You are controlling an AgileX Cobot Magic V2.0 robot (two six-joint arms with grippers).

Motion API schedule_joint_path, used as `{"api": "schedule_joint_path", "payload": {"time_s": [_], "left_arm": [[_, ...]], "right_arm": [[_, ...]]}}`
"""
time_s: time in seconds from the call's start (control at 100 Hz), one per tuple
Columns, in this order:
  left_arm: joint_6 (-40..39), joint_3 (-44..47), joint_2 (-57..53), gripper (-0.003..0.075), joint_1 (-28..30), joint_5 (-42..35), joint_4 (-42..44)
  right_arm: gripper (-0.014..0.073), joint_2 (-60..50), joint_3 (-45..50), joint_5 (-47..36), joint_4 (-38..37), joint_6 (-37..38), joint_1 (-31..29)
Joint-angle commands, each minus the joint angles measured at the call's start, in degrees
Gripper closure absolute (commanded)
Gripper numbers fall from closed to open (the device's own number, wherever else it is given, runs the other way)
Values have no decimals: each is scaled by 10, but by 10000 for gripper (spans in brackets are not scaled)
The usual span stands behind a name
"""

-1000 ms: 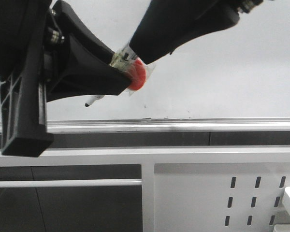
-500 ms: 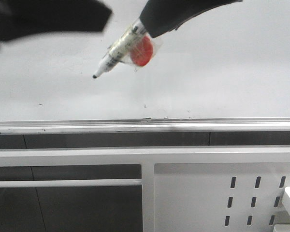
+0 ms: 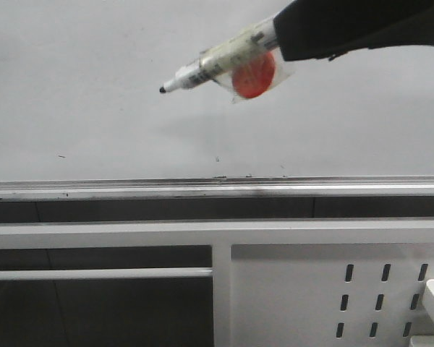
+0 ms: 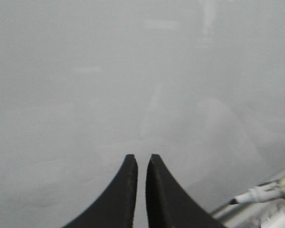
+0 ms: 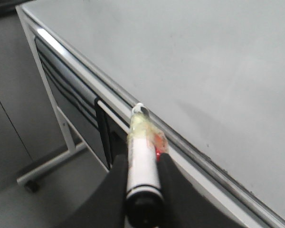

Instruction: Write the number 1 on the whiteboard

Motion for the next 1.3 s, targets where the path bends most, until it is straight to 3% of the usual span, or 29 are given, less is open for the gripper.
{"api": "schedule_joint_path", "payload": {"time_s": [0.0, 0.15, 0.64, 1.29], "left_arm": [[-9, 25, -5, 740, 23, -137, -71], [-17, 68, -5, 740, 29, -224, -124], [-17, 71, -4, 740, 29, -222, -123], [-17, 71, -4, 740, 29, -227, -123]], "right_arm": [[662, -18, 8, -103, 32, 0, -8], [662, -17, 30, -109, 40, -3, -26], [662, 17, 5, -127, 38, -56, -65], [663, 99, -24, -109, 38, -59, -115]]}}
